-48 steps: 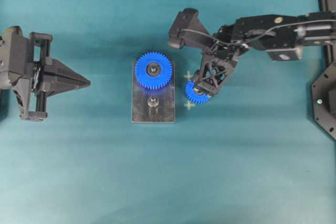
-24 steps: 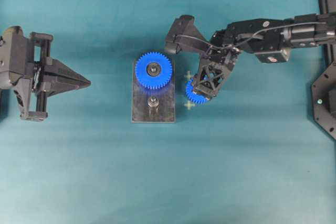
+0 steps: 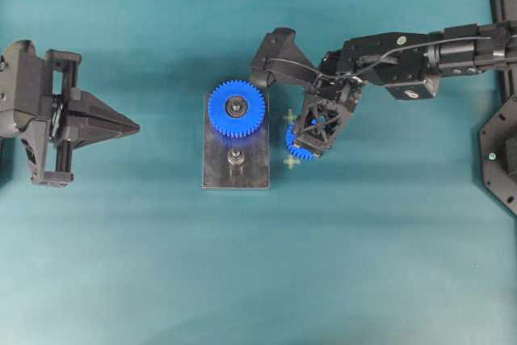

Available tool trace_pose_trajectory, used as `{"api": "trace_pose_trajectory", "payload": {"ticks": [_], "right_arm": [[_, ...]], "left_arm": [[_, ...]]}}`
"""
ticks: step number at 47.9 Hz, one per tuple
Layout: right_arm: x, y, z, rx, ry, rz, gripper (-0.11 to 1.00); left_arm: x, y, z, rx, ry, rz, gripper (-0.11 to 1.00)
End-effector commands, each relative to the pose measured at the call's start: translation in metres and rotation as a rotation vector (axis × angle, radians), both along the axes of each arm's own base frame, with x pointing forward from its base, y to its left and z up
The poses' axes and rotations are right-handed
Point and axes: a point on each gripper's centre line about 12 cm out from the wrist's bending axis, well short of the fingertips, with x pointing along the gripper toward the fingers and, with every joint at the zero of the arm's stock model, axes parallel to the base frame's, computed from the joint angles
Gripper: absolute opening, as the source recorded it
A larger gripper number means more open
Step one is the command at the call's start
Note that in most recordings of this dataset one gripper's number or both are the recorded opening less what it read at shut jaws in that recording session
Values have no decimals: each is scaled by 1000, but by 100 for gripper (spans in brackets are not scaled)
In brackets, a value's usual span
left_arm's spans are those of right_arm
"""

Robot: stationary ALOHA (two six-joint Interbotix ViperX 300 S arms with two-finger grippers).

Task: Fit the small gear onto the shaft.
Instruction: 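Lower the right gripper over the small blue gear and grasp it, then lift the gear and carry it over the empty shaft on the plate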

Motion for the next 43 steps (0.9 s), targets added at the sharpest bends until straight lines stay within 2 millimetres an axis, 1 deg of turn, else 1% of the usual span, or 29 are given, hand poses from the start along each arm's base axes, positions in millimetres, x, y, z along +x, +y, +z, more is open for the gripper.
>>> {"api": "trace_pose_trajectory", "payload": {"ticks": [1,4,5,6,13,18,25,30,33,38,43], "right_arm": [[5,-1,7,-8,-29,-5,56],[6,-2,7,-10,-33,-7,40],[6,-1,7,-10,-34,-7,36],[6,-1,7,-10,-33,-7,35],[7,0,12,-5,-41,-12,35],[12,4,28,5,-64,-9,35],[23,9,61,39,-72,-2,35],[34,13,85,53,-63,26,35],[43,18,95,58,-56,49,35],[57,25,103,61,-55,77,35],[73,33,104,61,-62,105,35]], "left_arm": [[3,1,8,2,-26,2,0],[3,1,8,2,-26,4,0],[3,1,8,0,-26,4,0],[3,1,8,2,-26,4,0],[3,1,8,0,-23,5,0],[3,2,8,2,-25,7,0],[3,2,8,-1,-25,10,0],[3,3,7,-1,-23,11,0],[2,3,7,-3,-22,13,0],[2,3,6,-7,-20,14,0],[3,3,10,-15,-34,18,0]]}}
